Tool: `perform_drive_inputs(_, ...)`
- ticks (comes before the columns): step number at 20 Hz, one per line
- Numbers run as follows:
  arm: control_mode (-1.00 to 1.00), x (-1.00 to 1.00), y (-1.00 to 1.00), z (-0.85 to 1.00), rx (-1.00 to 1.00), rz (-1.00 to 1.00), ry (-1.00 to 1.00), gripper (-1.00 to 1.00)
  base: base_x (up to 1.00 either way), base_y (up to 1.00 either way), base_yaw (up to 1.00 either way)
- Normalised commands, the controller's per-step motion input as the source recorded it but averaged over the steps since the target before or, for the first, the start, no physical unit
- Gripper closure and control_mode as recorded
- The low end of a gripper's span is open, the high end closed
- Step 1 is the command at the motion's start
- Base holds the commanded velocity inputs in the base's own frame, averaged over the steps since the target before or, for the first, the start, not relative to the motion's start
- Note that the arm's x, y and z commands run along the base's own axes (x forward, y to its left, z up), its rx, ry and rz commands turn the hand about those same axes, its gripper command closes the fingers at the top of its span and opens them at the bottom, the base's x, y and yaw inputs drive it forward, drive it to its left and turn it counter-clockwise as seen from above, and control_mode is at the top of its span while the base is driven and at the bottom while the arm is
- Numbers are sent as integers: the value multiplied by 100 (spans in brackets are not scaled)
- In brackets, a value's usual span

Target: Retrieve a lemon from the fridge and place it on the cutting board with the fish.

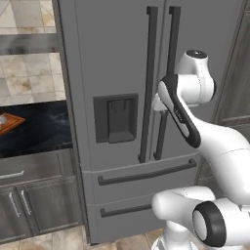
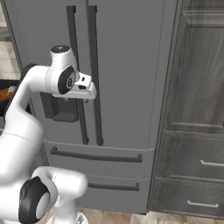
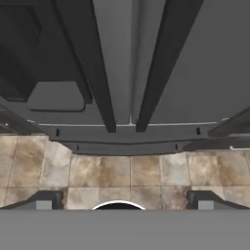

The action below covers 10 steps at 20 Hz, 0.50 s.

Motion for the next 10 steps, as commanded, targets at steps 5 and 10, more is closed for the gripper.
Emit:
perform_drive_inputs(5, -100, 13, -45, -6, 0, 1, -23, -100, 0, 0, 0)
perform_drive_inputs(10, -100, 14, -31, -2, 0, 0, -3, -100, 0, 0, 0)
